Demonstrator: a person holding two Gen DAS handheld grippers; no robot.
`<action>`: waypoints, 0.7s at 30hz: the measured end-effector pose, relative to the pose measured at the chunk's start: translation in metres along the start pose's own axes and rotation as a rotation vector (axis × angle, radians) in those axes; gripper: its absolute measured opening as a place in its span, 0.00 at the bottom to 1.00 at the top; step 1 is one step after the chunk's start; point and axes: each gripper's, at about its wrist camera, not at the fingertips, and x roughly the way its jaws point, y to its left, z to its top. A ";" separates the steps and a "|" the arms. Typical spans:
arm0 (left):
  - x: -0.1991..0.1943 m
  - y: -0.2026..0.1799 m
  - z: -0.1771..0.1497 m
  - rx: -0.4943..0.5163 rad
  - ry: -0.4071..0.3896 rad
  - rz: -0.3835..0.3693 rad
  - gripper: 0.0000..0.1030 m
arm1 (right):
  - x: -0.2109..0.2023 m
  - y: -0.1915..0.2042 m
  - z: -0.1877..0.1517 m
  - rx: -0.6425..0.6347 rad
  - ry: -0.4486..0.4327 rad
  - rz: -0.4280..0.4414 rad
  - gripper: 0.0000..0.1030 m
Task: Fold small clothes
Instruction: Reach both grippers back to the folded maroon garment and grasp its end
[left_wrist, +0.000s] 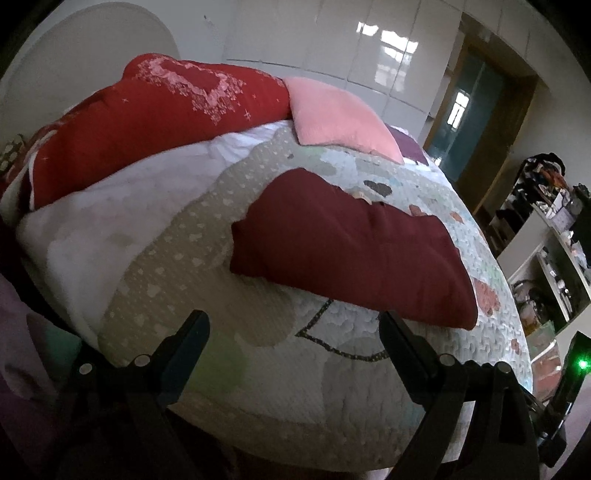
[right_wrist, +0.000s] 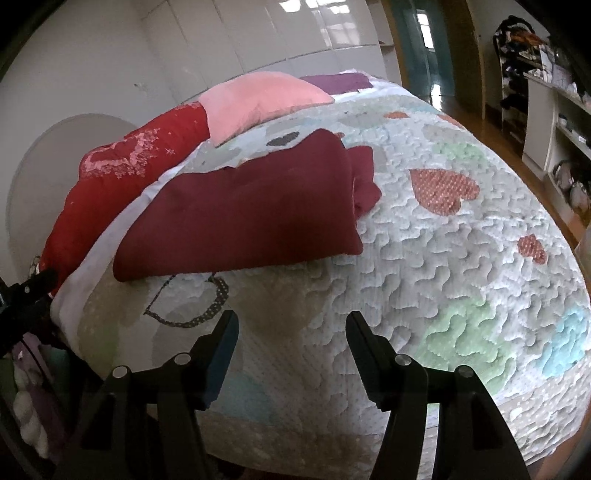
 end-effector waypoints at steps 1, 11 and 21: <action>0.001 0.000 -0.001 0.000 0.004 -0.003 0.90 | 0.001 0.000 0.000 -0.002 0.004 -0.002 0.63; 0.017 0.010 -0.003 -0.025 0.053 -0.028 0.90 | 0.017 0.008 -0.003 -0.011 0.043 -0.007 0.63; 0.034 0.020 -0.003 -0.052 0.092 -0.033 0.90 | 0.032 0.013 -0.003 -0.020 0.075 -0.017 0.63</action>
